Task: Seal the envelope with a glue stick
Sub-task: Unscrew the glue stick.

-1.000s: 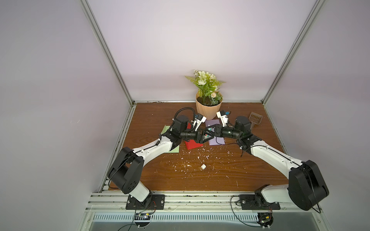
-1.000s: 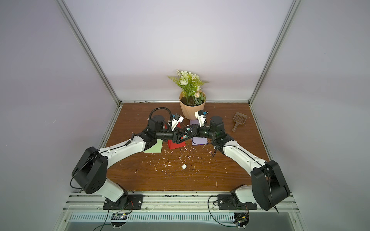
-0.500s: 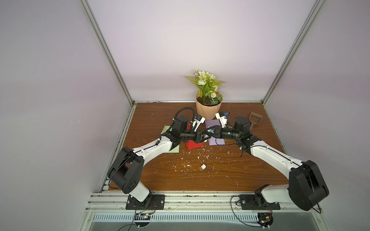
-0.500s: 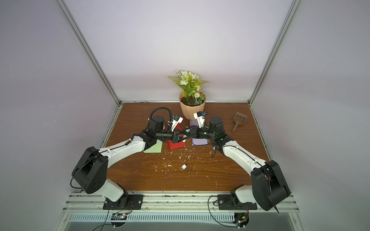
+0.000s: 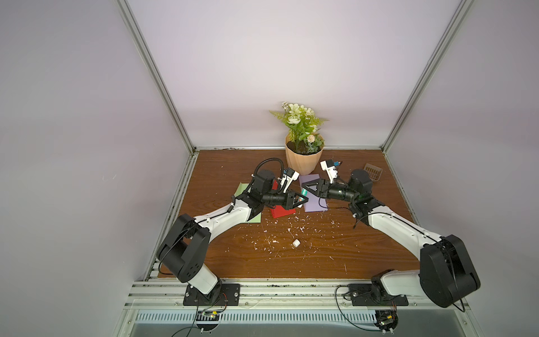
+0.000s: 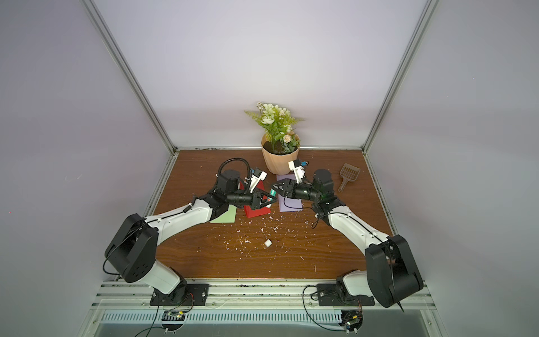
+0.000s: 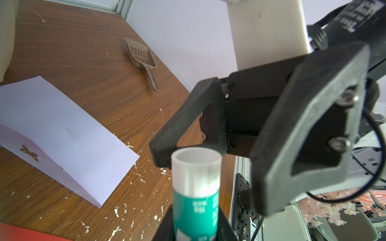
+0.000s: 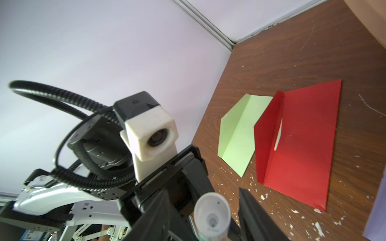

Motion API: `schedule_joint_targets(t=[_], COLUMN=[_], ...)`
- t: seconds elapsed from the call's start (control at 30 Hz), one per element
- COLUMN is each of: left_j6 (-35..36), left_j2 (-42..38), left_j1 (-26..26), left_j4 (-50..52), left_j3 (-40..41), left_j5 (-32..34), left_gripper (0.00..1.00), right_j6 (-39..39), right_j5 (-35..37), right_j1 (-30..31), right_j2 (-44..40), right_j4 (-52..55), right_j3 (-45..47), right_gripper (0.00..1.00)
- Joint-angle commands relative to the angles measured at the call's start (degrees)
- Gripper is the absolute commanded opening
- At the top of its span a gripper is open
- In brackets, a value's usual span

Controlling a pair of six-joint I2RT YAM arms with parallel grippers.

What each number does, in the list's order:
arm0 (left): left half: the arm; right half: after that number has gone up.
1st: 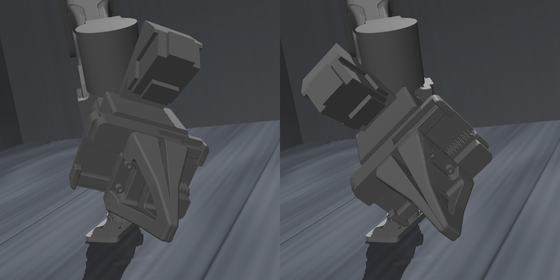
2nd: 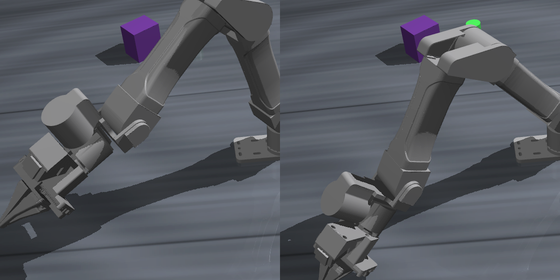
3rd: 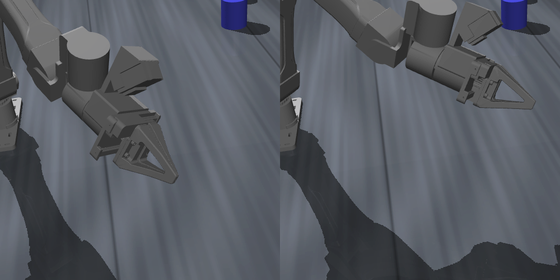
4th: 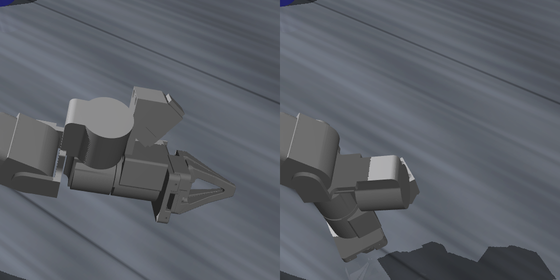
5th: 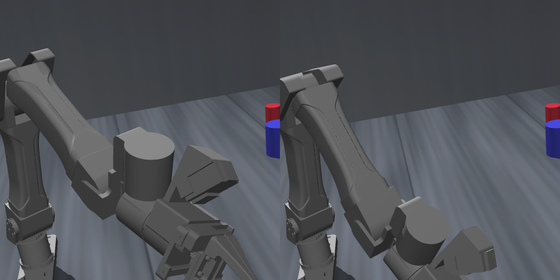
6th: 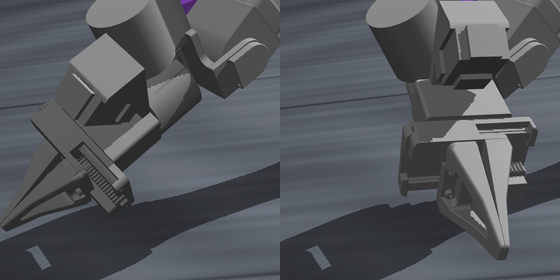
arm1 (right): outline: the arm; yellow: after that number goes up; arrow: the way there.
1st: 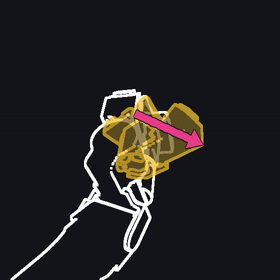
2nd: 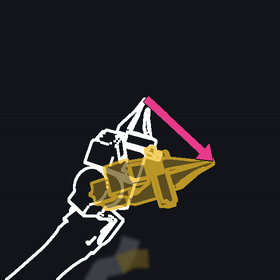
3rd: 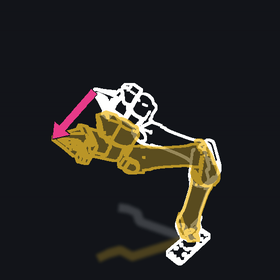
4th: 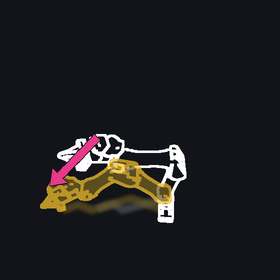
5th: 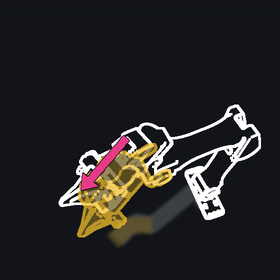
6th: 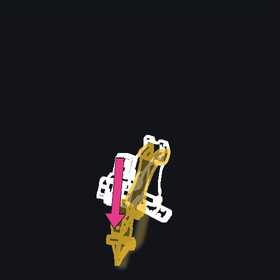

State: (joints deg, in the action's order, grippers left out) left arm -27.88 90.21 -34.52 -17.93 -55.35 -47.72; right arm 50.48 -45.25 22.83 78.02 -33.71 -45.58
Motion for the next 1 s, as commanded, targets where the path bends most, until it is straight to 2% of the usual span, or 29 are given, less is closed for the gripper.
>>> schedule_joint_targets(t=[0.0, 0.2, 0.53, 0.97], left_j6=[-2.8, -6.6, -7.9, -8.59], left_j2=[-0.9, -0.65, -0.74, -0.7], left_j1=[-0.33, -0.2, -0.25, -0.33], left_j4=[-6.3, -11.77, -13.52, -15.1], left_j3=[0.56, 1.34, 2.6, 4.08], left_j5=[-0.41, -1.47, -3.8, -6.24], left_gripper=[0.0, 0.0, 0.0, 0.0], right_j6=[6.74, 7.38, 8.15, 0.3], right_j5=[-4.88, -4.86, -5.02, -3.29], right_j1=[0.09, 0.09, -0.07, -0.15], right_j2=[-1.09, -1.11, -0.01, 0.07], right_j4=[-11.87, -14.44, -17.51, -8.95], right_j3=[1.6, 3.22, 2.21, -0.64], right_gripper=[0.55, 0.53, 0.35, 0.39])
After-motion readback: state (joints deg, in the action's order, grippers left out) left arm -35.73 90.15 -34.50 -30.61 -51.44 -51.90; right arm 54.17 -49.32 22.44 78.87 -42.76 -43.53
